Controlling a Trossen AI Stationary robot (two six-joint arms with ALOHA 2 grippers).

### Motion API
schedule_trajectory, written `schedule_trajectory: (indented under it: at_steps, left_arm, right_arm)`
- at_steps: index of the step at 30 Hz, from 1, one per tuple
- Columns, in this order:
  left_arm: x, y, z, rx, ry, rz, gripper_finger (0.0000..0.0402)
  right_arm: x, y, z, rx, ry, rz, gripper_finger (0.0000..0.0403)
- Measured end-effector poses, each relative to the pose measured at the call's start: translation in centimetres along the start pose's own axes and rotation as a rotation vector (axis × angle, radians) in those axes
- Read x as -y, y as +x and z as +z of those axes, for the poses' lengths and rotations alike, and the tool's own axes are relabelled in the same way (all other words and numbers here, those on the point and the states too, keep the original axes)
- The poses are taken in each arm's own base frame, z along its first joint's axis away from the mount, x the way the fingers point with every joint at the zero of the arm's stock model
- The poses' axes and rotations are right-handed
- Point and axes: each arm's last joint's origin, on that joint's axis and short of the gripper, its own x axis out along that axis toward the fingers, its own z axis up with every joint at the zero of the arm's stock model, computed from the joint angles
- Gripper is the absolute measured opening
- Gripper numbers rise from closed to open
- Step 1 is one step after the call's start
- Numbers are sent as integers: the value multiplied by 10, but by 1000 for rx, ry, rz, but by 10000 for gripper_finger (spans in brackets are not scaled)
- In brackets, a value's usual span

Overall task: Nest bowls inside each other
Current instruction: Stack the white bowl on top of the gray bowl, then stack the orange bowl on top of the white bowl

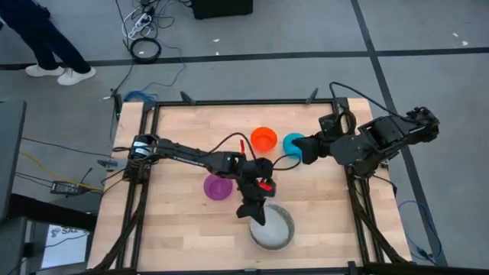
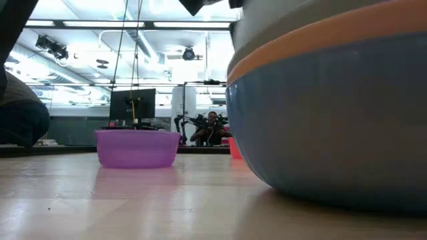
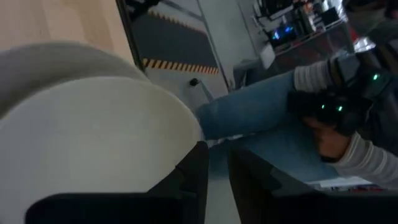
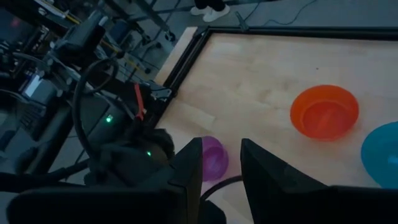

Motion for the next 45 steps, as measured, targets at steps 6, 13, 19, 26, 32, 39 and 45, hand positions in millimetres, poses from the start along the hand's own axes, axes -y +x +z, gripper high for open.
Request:
schedule_trajectory:
  at_steps: [6, 13, 19, 26, 32, 39, 45]
  left_arm:
    - [3, -1, 5, 26, -8, -45, 72]
    - [9, -20, 26, 117, -42, -165, 72]
    - [31, -65, 52, 229, -16, -195, 71]
    - [62, -149, 58, 459, -7, -2, 54]
    - [94, -217, 27, 537, 4, 284, 39]
    - [117, -257, -23, 473, -140, 577, 40]
    - [128, -267, -53, 414, -271, 773, 41]
  right_arm:
    - [0, 0, 0, -7, -7, 2, 99]
    - [5, 1, 0, -10, -34, -41, 96]
    - [21, 6, 6, -1, -181, -186, 91]
    - [35, 15, 22, -43, -295, -288, 88]
    - [45, 38, 42, -272, -295, -258, 74]
    - [62, 103, 55, -528, -259, -331, 72]
    - [71, 183, 60, -638, -291, -250, 85]
